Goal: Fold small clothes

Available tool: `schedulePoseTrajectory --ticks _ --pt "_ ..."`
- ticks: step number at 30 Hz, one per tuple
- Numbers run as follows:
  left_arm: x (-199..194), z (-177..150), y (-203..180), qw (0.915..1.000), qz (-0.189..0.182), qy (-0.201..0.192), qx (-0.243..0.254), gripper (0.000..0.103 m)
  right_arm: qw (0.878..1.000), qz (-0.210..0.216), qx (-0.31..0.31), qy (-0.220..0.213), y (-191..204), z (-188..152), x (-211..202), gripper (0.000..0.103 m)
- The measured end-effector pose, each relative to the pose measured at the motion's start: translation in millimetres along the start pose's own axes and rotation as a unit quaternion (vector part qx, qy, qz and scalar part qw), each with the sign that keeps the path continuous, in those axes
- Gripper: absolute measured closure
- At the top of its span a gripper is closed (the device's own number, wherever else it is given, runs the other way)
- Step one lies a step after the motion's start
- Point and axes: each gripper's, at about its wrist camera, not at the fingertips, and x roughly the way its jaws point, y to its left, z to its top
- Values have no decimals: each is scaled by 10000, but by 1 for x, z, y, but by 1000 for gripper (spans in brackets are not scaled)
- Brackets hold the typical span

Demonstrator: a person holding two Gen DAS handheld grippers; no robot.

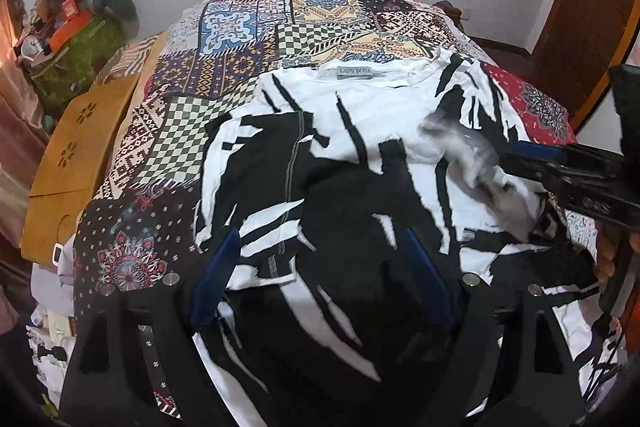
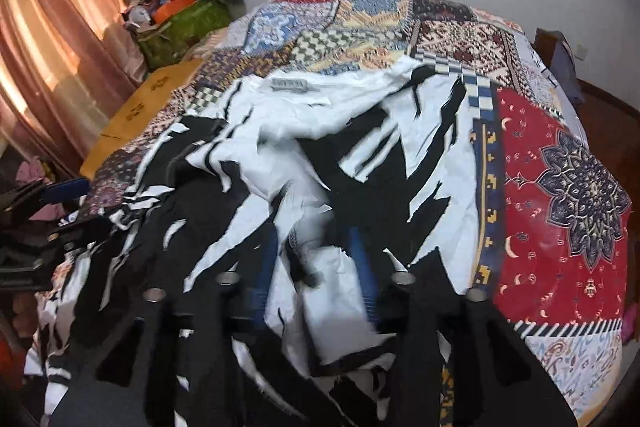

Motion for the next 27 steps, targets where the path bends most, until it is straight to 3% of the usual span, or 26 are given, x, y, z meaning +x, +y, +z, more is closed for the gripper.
schedulePoseTrajectory --ticks 4,8,14,17,21,22,25,27 --pt "3 16 -18 9999 -92 -51 137 20 9995 18 -63 -294 -7 1 -24 63" --pt "13 37 -43 9990 -263 -77 360 19 9983 -322 -104 -484 -18 1 -34 63" --pt "60 63 -67 9976 -541 296 303 19 9983 -498 26 -292 -47 -10 -20 63" --pt "89 71 -73 9972 -438 529 294 19 9988 -451 118 -153 -57 -14 -4 63" --pt "119 74 -77 9970 70 624 450 19 9993 -366 9 7 -59 -17 13 63" --pt "124 75 -76 9969 131 630 446 19 9993 -377 -53 -12 -57 -17 14 64" --pt "129 77 -71 9977 161 512 404 19 9979 -582 -267 -33 -55 -20 16 91" --pt "129 78 -69 9979 306 408 409 19 9983 -530 -237 -20 -60 -23 16 95"
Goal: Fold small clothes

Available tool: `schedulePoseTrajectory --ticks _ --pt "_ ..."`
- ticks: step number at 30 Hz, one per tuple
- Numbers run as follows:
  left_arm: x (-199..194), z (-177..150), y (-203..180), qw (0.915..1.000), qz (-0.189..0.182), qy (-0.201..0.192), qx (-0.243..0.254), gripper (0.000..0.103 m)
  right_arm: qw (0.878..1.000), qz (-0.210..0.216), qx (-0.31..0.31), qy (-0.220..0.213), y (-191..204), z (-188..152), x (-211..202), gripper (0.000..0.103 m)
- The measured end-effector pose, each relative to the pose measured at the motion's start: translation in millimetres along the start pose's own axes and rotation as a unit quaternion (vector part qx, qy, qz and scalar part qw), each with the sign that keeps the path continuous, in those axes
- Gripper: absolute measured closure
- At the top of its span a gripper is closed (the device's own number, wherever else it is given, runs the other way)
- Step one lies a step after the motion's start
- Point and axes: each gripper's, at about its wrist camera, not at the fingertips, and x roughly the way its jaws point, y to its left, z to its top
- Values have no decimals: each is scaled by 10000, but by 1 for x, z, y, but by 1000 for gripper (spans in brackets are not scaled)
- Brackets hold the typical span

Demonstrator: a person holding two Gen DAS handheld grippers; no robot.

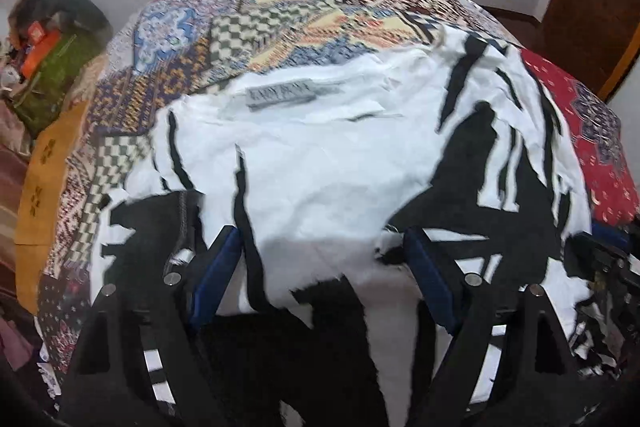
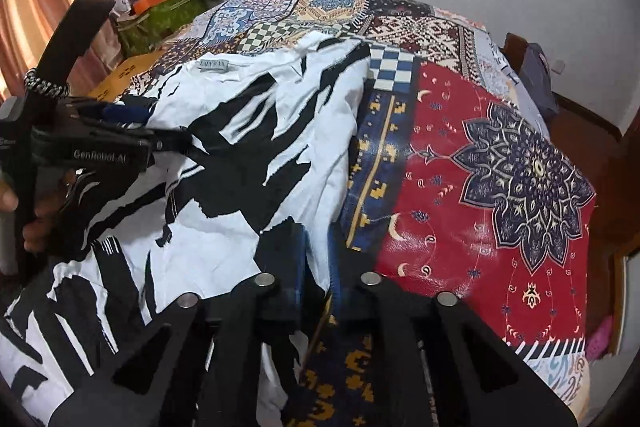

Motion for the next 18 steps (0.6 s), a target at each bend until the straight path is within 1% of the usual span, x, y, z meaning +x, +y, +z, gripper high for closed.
schedulePoseTrajectory --ticks 4,7,10,11,16,18 --pt "4 2 -1 9999 164 -42 27 18 10000 -85 0 14 -3 -3 2 102" --pt "1 4 -3 9996 284 -35 83 18 9999 -97 101 53 -4 -2 2 103" --pt "-9 4 0 9996 261 4 41 20 9997 -132 197 99 -4 0 -4 100" --pt "-16 3 3 9996 288 -51 55 20 9996 -159 191 119 -2 0 -10 97" --pt "-69 -14 24 9993 94 -336 99 20 9997 -229 108 -51 6 -5 -44 96" --pt "-89 -24 35 9990 95 -438 56 20 9995 -222 160 -178 9 -6 -64 91"
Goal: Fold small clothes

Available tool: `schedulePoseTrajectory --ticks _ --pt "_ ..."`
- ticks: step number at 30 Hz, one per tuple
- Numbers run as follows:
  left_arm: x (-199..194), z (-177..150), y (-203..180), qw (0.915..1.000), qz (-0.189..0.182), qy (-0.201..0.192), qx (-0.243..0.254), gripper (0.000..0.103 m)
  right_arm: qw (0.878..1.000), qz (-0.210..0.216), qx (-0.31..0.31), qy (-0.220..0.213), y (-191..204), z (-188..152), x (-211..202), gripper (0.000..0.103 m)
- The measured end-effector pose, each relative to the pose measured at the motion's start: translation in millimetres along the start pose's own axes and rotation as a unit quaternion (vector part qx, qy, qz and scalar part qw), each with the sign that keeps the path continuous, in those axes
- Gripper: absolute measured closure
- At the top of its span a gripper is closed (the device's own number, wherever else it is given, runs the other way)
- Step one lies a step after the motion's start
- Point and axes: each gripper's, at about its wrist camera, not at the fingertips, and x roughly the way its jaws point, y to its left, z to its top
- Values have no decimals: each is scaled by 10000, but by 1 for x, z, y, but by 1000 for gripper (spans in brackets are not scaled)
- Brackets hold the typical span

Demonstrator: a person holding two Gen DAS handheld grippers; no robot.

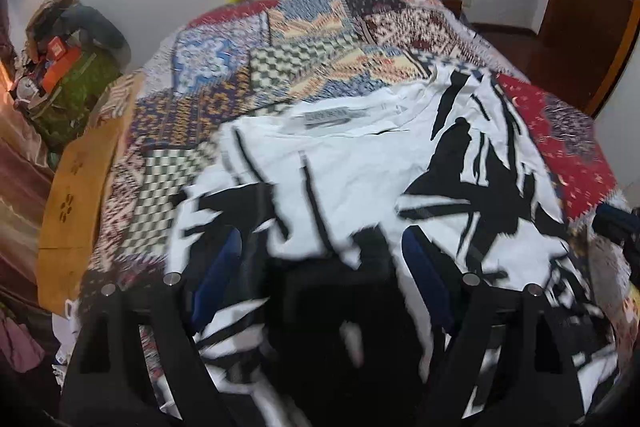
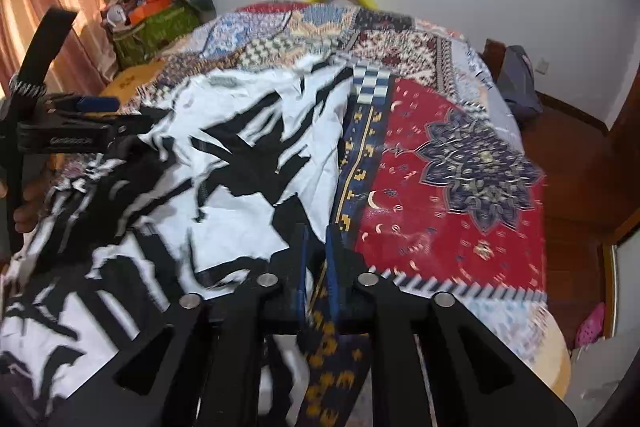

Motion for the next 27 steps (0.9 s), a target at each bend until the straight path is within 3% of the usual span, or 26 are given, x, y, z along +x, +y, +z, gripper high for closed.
schedulePoseTrajectory --ticks 5,11,17,23,25,26,27 --pt "-45 -30 36 9995 -55 -78 -288 19 9993 -21 46 -374 11 -5 -44 61" --pt "-77 -81 86 9973 -37 4 -728 16 9988 10 126 -465 22 -24 -69 44" --pt "-70 -140 125 9913 -31 490 -1219 16 9990 106 426 -101 23 -64 -61 42" --pt "-49 -193 137 9806 -440 1045 -1601 17 9935 442 811 665 17 -104 -32 42" --pt "-48 -203 135 9799 -559 1098 -1569 29 9904 620 876 866 17 -112 -26 45" --pt "-46 -208 133 9792 -627 1133 -1564 34 9893 693 898 917 18 -115 -24 52" --pt "-45 -212 130 9777 -741 1165 -1583 45 9882 779 909 952 19 -117 -22 56"
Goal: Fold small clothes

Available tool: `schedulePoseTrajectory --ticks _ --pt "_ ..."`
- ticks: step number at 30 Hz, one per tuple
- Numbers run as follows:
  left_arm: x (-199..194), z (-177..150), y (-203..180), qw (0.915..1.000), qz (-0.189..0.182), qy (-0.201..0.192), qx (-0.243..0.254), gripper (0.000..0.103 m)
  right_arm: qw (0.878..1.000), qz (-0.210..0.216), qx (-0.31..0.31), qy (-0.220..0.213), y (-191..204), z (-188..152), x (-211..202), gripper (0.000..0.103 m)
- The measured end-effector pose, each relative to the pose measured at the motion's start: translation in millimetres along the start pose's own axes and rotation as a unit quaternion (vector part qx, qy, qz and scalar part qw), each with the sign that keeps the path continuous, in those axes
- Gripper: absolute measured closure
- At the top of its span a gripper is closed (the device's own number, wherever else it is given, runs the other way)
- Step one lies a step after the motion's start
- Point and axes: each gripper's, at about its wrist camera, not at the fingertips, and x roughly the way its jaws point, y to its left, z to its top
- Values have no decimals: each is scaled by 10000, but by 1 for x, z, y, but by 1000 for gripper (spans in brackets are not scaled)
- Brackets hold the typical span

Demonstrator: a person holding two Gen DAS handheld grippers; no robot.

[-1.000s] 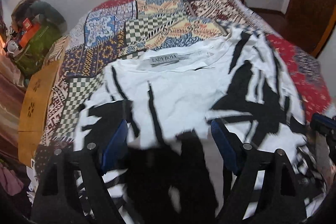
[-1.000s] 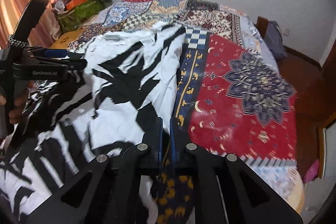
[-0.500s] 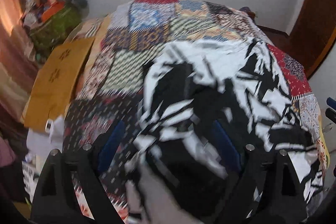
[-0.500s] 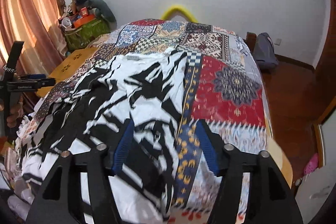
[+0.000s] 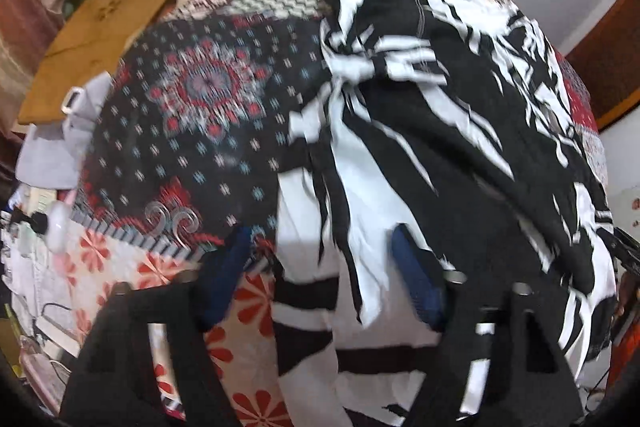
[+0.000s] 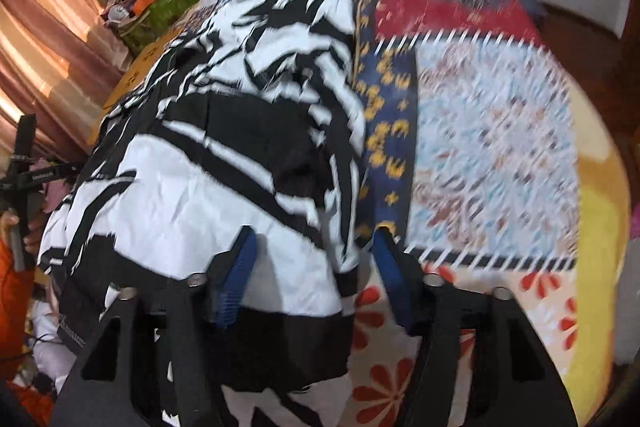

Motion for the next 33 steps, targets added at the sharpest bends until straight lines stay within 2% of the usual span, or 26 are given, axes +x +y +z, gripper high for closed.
schedulePoseTrajectory --ticks 1,2,4,6,9,14,17,18,20,21,22,26,33 --pt "1 -2 0 9999 -126 2 -22 57 10000 57 -13 -8 1 -1 1 65" --pt "1 -4 0 9997 -223 -31 -48 62 9999 88 -57 -47 3 -1 0 77" --pt "0 -2 -2 9999 -107 -80 -40 94 9997 143 -128 -122 7 1 -1 95" --pt "0 2 -1 9999 0 -142 -54 97 9994 75 -262 -209 12 6 1 96" --pt "-3 15 3 9987 372 -349 -83 97 9976 -242 -481 -425 16 14 0 98" --pt "9 26 17 9964 703 -350 -323 97 9969 -470 -225 -583 -1 24 1 98" --pt "12 25 20 9976 555 -194 -370 96 9973 -479 -245 -501 -1 21 4 97" --pt "8 21 19 9976 571 -223 -337 92 9970 -499 -278 -522 0 19 3 97" --pt "-3 14 17 9978 560 -263 -251 74 9971 -446 -300 -544 2 15 -5 95" --pt "-10 10 17 9979 511 -323 -216 56 9973 -414 -251 -561 2 12 -11 93" --pt "-14 8 17 9979 486 -378 -206 44 9973 -403 -219 -572 2 12 -15 89" --pt "-34 -10 23 9979 414 -433 -262 43 9965 -405 -49 -730 -2 2 -38 74" --pt "-43 -47 26 9988 204 -252 -374 43 9969 -435 143 -641 -6 -25 -51 69"
